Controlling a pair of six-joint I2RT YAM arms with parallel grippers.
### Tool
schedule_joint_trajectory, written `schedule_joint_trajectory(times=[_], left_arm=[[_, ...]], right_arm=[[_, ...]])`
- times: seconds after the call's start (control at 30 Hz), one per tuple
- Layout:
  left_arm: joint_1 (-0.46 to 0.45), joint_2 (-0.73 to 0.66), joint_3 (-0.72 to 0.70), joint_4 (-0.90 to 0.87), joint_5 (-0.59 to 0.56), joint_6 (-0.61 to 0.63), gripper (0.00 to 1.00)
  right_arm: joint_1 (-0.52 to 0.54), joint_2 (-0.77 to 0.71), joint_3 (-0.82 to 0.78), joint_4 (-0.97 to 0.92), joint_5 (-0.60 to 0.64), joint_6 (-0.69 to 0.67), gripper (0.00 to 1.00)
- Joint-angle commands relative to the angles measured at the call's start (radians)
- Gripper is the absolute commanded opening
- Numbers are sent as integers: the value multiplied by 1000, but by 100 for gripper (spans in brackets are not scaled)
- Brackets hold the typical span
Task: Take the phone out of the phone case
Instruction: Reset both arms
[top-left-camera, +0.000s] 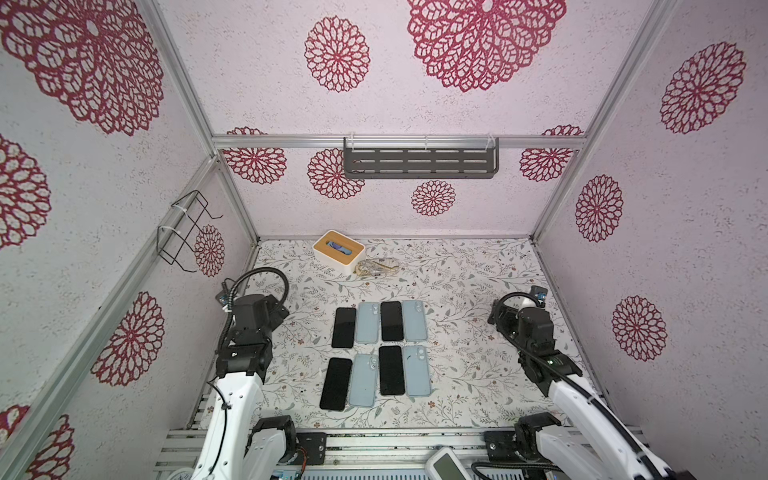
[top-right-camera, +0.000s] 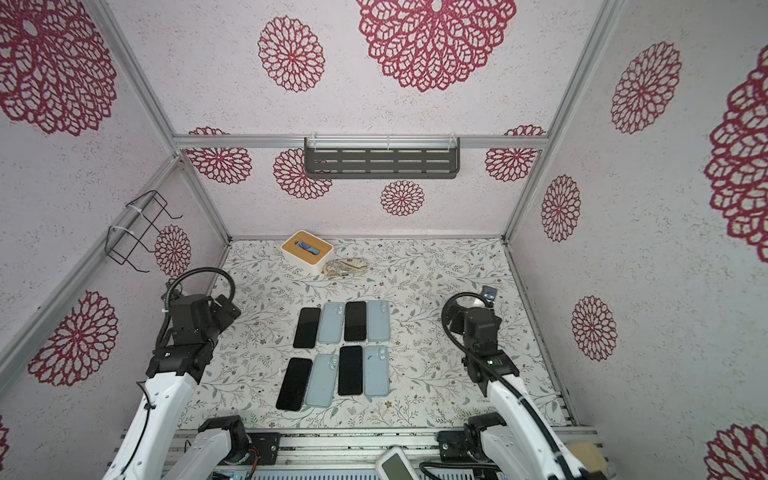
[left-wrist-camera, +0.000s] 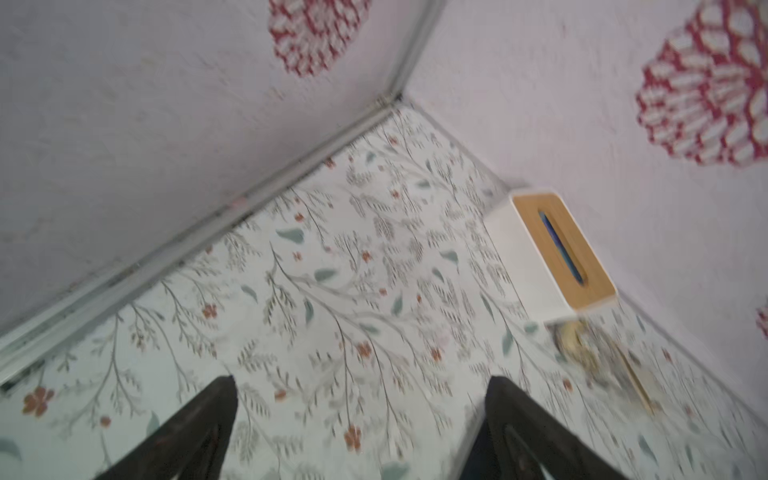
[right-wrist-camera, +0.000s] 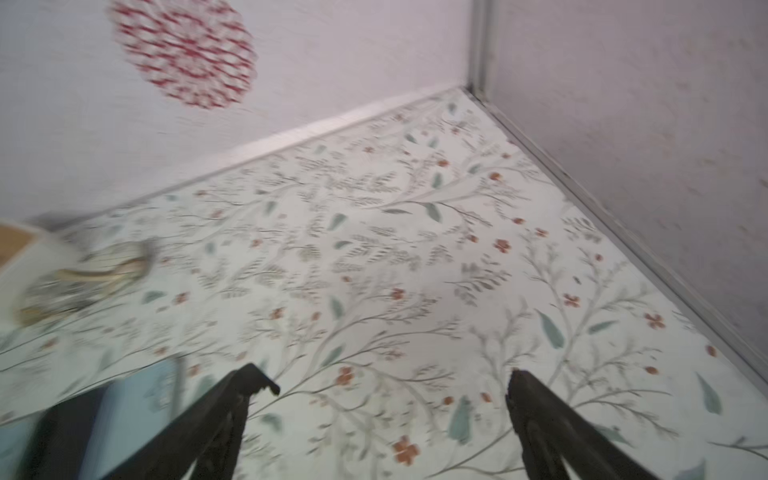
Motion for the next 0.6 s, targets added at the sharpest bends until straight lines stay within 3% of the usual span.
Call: schedule_joint_trajectory(times=[0.0,0.17,0.23,0.3,0.37,0.47,0.53,0.57], left_arm=[[49,35,-177,487,39,143,97],[44,195,-425,1055,33,306,97],[46,369,-481,1353,97,321,97],[-20,583,-491,1627,96,438,97],[-36,707,-398,1609,145,486,97],[-25,637,-237,1168,139,449,97],[-30,693,-269,1332,129,470,97],[-29,678,-264,1291,134,464,97]], right_arm=[[-87,168,-58,361,-105,-146,99],[-95,355,-162,879,-77,-299,99],[-97,457,-205,1001,-100,-311,99],[-69,607,-286,1329,-95,-347,99],[-51,554,-202,1093,-84,-356,99],[-83,569,-179,1064,-89,-324,99],[-76,563,-186,1066,-73,-328,99],[-68,566,-190,1082,-50,-327,99]])
